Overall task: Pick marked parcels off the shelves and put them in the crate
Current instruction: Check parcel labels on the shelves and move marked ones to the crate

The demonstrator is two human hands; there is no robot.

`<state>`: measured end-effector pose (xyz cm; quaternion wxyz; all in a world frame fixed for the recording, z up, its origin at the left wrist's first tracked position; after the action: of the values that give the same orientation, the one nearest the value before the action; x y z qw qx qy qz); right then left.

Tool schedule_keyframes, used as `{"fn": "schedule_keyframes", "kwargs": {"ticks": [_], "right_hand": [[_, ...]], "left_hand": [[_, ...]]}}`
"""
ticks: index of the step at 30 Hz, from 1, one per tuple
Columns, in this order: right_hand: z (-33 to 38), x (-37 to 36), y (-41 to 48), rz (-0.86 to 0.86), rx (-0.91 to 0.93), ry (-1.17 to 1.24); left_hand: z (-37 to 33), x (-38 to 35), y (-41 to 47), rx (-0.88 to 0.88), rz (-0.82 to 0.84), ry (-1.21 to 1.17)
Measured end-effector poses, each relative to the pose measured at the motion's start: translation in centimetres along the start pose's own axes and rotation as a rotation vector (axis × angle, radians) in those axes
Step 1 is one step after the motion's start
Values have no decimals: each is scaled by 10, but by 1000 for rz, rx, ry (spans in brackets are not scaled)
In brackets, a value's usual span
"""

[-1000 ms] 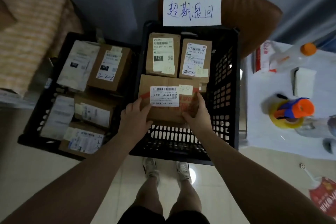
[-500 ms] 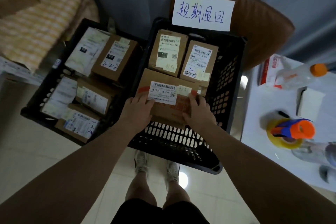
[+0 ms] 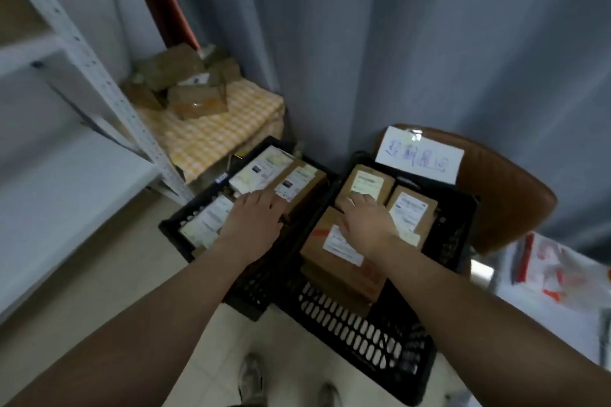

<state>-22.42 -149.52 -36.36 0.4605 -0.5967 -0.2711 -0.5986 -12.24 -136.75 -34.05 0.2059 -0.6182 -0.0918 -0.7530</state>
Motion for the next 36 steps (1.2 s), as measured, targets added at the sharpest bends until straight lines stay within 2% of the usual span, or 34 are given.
{"fn": "schedule_keyframes", "kwargs": {"ticks": [3,7,14,19,26,32,36], "right_hand": [[62,52,18,-135,137,33],[151,93,33,-253,328,63],[294,150,62,-417,551,193],[393,194,87,-544,625,267],[497,243,128,-623,663,371],[540,304,168,-720,661,422],[542,367,201,-824,625,429]], "left_hand": [[57,33,-22,125,-74,-6],[122,78,-68,230,-295,-33],[247,96,-143,412,-375,-35],[349,112,-185,531,-449,-43],[462,146,-207,543,-505,69],[532,188,-191,518,-592,70],[577,239,-166,535,-739,-33]]}}
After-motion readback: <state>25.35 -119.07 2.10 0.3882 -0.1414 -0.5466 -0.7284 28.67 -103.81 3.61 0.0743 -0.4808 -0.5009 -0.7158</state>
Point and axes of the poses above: each hand's wrist, its own y-axis towards the middle knuckle, its own x-axis out of the back of the hand, z = x × y, the point moved 9 cm from there along y, towards the middle knuckle, and after that the axes turned 2 degrees about z, right-handed, at the moved point
